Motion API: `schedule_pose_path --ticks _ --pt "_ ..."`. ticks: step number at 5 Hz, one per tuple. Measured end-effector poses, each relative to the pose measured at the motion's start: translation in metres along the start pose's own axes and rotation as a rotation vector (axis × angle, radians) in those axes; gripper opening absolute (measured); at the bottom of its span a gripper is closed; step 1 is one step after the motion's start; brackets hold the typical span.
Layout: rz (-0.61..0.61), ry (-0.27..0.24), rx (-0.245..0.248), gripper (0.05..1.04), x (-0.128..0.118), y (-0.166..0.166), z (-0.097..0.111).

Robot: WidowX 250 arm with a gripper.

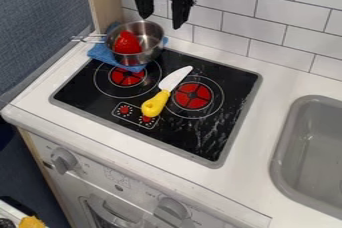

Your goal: Move the yellow knife to the upper right corner of the burner

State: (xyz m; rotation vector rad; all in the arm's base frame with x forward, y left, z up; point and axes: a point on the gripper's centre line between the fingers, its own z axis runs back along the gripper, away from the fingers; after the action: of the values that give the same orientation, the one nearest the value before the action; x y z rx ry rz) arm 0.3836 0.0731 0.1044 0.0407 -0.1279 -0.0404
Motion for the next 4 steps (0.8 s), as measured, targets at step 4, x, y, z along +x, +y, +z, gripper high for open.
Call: schedule_pose_path --ticks 4 --pt "0.015 0.117 0.017 1.0 -0.078 -0.036 -0.04"
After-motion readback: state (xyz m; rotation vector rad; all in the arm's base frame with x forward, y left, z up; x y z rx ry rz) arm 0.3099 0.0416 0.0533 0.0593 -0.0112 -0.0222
